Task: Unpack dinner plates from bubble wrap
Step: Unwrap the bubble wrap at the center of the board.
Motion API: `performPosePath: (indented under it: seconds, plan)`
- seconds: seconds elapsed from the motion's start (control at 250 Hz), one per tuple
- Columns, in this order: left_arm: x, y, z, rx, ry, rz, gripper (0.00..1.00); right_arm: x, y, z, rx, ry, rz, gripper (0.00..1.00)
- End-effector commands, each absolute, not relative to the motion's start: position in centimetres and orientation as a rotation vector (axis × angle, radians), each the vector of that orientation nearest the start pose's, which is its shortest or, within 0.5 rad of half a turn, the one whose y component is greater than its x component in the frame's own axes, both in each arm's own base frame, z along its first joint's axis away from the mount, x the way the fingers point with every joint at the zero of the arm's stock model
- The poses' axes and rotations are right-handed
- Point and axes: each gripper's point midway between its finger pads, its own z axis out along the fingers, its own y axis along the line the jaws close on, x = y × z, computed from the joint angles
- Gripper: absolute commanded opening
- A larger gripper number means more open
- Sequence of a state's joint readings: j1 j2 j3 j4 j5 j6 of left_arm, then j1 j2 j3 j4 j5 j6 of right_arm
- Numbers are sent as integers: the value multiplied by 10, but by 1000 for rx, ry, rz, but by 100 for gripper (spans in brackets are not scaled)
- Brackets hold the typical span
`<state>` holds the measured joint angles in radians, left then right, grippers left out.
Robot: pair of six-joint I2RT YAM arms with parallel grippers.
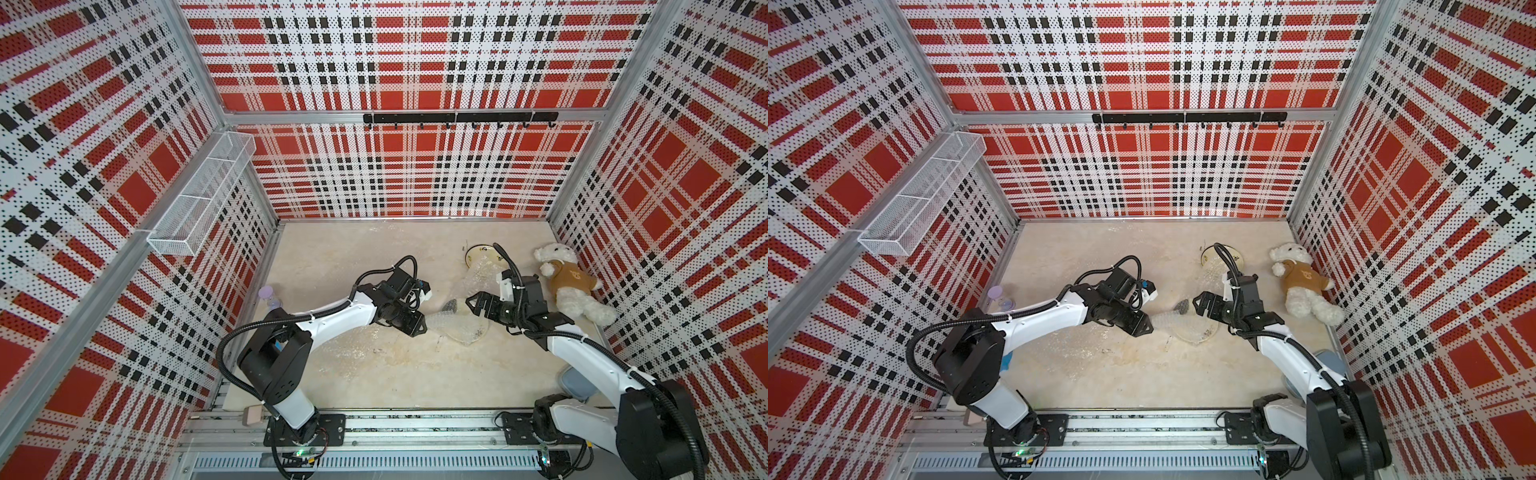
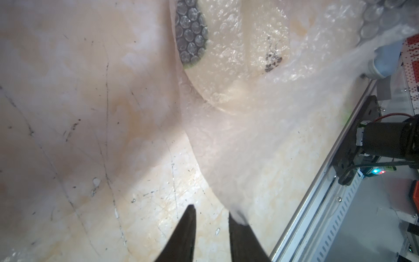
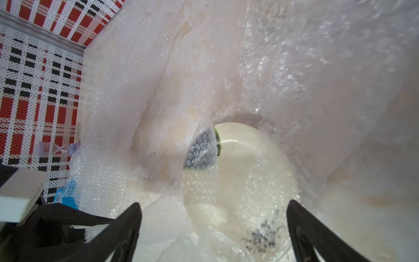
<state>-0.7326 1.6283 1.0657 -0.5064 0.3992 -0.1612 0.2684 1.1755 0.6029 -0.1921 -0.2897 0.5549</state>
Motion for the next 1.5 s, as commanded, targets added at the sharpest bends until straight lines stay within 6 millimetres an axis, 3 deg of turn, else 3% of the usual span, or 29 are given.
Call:
performPosePath:
  seconds: [0.0, 0.272, 0.532, 0.708, 0.824, 1.0, 1.189, 1.497]
  plan:
    - [255, -309, 116, 837, 2517, -810, 31, 306, 143, 109, 187, 2373, 778, 100]
    - [278, -285, 146, 679, 2447, -839, 37, 294, 166, 106, 123, 2358, 855, 100]
    - [310, -252, 170, 489, 2388, -871, 58, 271, 198, 112, -74, 2341, 958, 99]
    - [319, -250, 168, 469, 2396, -866, 69, 249, 218, 97, -172, 2378, 1000, 99]
    - [323, -252, 166, 469, 2393, -871, 71, 239, 229, 83, -204, 2421, 1011, 99]
    - [325, -257, 164, 480, 2395, -892, 72, 237, 241, 77, -228, 2439, 1029, 99]
    - [324, -256, 161, 455, 2407, -896, 72, 235, 249, 80, -288, 2437, 1032, 99]
    - [326, -255, 157, 450, 2412, -894, 73, 239, 252, 102, -345, 2380, 1022, 100]
